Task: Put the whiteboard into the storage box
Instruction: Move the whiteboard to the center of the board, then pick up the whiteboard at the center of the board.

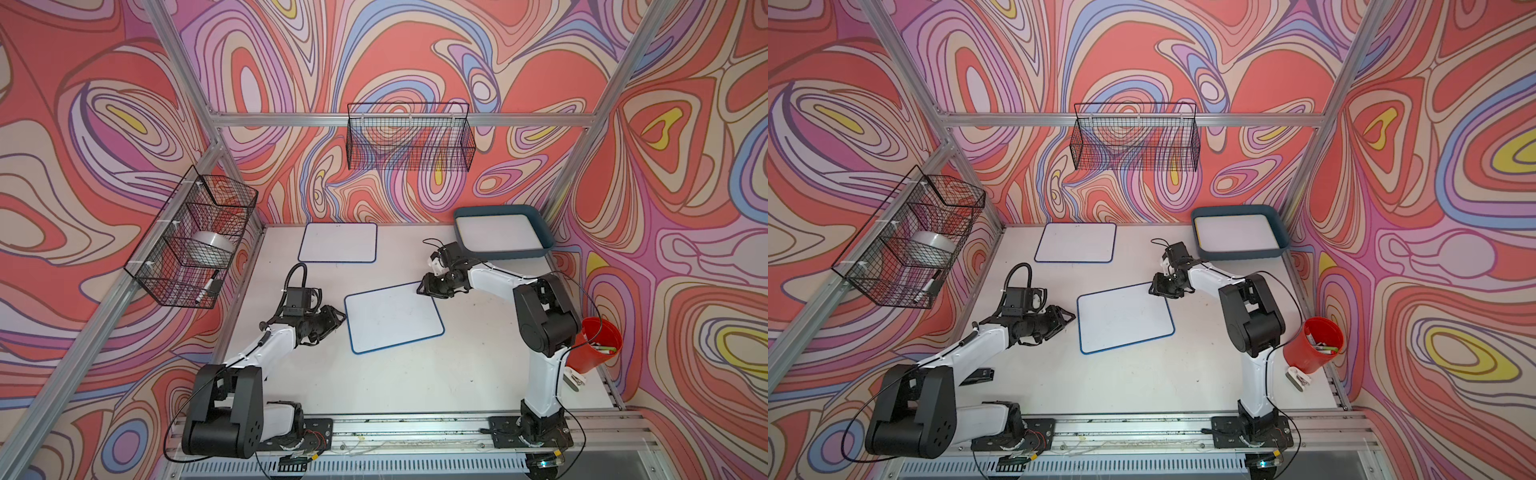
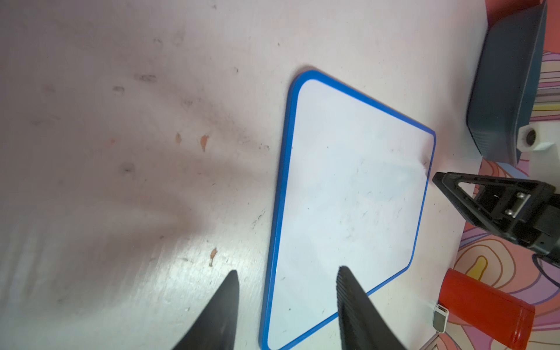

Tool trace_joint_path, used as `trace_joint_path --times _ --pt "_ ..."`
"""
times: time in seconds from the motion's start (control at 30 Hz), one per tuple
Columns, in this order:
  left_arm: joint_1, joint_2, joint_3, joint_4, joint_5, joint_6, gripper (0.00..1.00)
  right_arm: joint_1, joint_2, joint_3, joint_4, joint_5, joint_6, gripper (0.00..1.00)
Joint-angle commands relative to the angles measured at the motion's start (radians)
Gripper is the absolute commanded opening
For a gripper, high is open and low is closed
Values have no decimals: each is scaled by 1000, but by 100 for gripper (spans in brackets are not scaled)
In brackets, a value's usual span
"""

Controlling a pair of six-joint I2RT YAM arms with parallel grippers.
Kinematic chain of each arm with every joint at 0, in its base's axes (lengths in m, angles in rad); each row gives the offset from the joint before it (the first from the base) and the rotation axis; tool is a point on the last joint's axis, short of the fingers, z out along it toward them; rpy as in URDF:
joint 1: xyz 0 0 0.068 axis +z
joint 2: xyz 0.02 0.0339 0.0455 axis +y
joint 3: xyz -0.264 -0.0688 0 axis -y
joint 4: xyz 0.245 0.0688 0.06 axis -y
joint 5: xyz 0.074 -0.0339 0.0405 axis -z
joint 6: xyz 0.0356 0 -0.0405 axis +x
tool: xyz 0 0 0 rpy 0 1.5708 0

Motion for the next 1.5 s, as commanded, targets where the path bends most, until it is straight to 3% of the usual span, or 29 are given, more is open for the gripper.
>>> trace_joint_path --times 0.0,0.27,0.53,0.93,1.2,1.47 --pt "-19 -16 -11 -58 27 21 48 -30 -36 -14 -12 22 -30 45" --pt "-65 32 -17 -62 26 34 48 -71 -34 -63 -8 17 -39 44" --pt "-80 57 -6 -52 -4 23 48 -70 -24 -95 -22 -71 -14 45" --pt "-108 164 2 17 49 10 48 -71 -29 -119 -64 -83 -15 44" --pt "-107 249 28 70 94 3 48 -70 43 -116 0 -257 18 45" --pt "-108 291 52 83 87 -5 48 -70 83 -104 81 -517 57 45"
